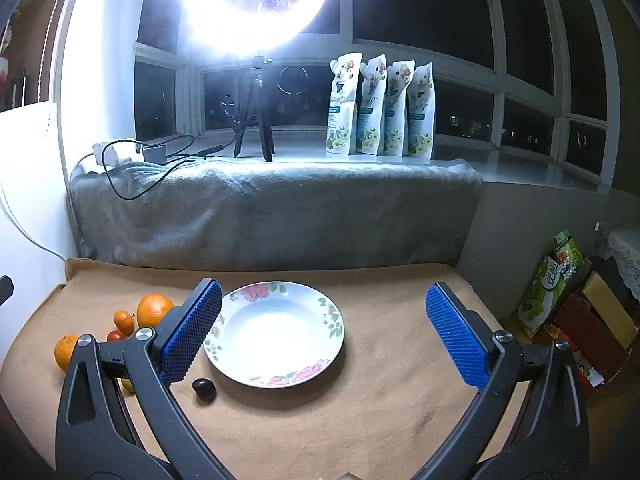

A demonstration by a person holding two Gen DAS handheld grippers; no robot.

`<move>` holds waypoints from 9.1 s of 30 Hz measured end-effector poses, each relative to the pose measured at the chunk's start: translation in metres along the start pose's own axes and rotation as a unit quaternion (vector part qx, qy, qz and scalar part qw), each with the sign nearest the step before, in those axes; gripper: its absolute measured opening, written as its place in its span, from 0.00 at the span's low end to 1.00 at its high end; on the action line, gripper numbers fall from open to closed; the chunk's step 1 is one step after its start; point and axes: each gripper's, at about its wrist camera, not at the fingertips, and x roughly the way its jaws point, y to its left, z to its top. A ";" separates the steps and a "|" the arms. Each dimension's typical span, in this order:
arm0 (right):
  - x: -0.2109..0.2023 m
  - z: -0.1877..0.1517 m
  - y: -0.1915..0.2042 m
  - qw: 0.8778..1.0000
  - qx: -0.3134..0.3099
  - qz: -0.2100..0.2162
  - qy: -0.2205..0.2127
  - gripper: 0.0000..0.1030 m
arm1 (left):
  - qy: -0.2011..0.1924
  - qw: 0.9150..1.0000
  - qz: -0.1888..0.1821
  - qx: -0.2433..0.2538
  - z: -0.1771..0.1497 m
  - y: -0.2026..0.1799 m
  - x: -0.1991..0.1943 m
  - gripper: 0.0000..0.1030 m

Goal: Organize fruits

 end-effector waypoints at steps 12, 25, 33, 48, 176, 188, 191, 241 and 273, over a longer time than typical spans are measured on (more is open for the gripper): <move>-0.001 0.000 0.005 1.000 -0.007 0.002 -0.006 1.00 | -0.002 1.000 0.004 -0.003 0.004 0.003 -0.003 0.99; -0.001 -0.001 0.004 1.000 -0.004 0.003 -0.007 1.00 | -0.002 1.000 0.000 0.001 0.004 -0.004 0.000 0.99; 0.002 -0.003 0.007 1.000 -0.008 0.005 -0.004 1.00 | 0.000 1.000 -0.002 0.000 0.004 -0.005 0.001 0.99; 0.006 -0.006 0.010 1.000 -0.010 0.008 -0.001 1.00 | 0.007 1.000 -0.005 -0.001 0.000 -0.007 0.007 0.99; 0.154 -0.072 0.266 0.815 -0.085 0.443 0.364 0.71 | 0.207 0.963 -0.137 -0.105 -0.099 0.035 0.097 0.55; 0.147 -0.048 0.221 0.835 -0.064 0.431 0.336 0.71 | 0.189 0.966 -0.158 -0.072 -0.078 -0.001 0.089 0.55; 0.146 -0.040 0.201 0.843 -0.056 0.422 0.328 0.71 | 0.186 0.965 -0.171 -0.062 -0.071 -0.017 0.090 0.55; 0.191 -0.001 -0.020 0.923 0.061 0.272 0.264 0.75 | 0.204 0.936 -0.283 0.053 -0.049 -0.192 0.127 0.57; 0.161 0.008 0.022 0.950 -0.018 0.243 0.198 0.92 | 0.142 0.970 -0.197 0.005 -0.034 -0.069 0.098 0.57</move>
